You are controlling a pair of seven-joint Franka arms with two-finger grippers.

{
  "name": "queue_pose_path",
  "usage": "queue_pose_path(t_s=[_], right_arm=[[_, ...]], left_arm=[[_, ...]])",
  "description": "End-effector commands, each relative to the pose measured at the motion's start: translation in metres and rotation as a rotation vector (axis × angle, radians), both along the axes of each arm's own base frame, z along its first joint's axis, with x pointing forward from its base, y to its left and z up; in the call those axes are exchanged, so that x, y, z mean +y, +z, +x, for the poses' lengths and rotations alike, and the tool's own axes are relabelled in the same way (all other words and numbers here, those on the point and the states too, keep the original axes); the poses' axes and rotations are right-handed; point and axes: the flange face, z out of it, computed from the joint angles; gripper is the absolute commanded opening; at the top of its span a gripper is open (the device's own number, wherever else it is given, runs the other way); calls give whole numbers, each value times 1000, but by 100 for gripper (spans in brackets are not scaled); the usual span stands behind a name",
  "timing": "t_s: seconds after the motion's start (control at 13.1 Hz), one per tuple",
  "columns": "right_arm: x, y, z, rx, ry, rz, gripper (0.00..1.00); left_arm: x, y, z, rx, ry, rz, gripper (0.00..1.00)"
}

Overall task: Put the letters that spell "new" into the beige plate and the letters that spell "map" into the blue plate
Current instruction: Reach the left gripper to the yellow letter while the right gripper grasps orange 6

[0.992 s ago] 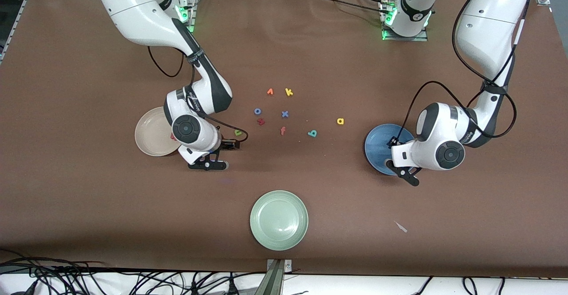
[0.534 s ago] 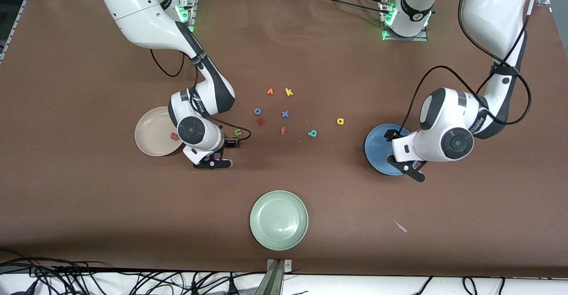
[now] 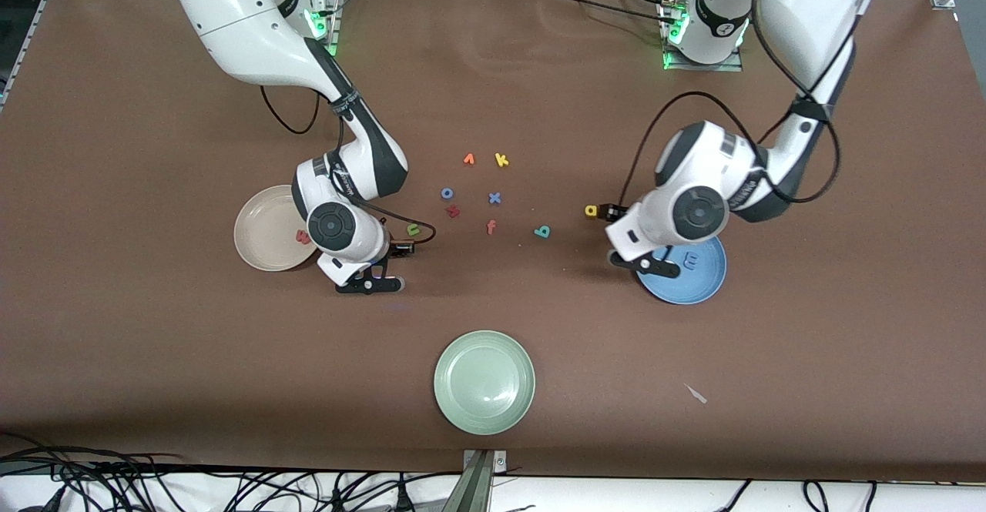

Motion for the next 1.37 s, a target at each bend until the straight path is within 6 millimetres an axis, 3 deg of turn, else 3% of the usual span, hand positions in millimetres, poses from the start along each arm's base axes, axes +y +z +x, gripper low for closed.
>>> queue_pose_path(t_s=[0.0, 0.15, 0.38, 0.61, 0.76, 0.92, 1.15, 1.3], right_arm=[[5, -5, 3, 1, 16, 19, 40], [5, -8, 2, 5, 16, 17, 31], [9, -8, -1, 10, 28, 21, 20], [2, 24, 11, 30, 26, 19, 14], [-18, 47, 17, 75, 76, 12, 14], [-48, 58, 14, 113, 117, -10, 14], [-92, 65, 7, 171, 112, -57, 14], [-122, 63, 8, 222, 99, -83, 14]], left_arm=[[-31, -28, -29, -43, 4, 46, 100], [-47, -49, -44, -68, 46, 50, 100], [-49, -58, -52, -84, 40, 62, 100], [-49, -69, -59, -99, 51, 48, 100], [-49, -73, -62, -106, 51, 41, 100], [-49, -73, -62, -106, 52, 41, 100], [-49, -76, -63, -103, 52, 40, 100], [-49, -80, -64, -118, 40, 37, 90]])
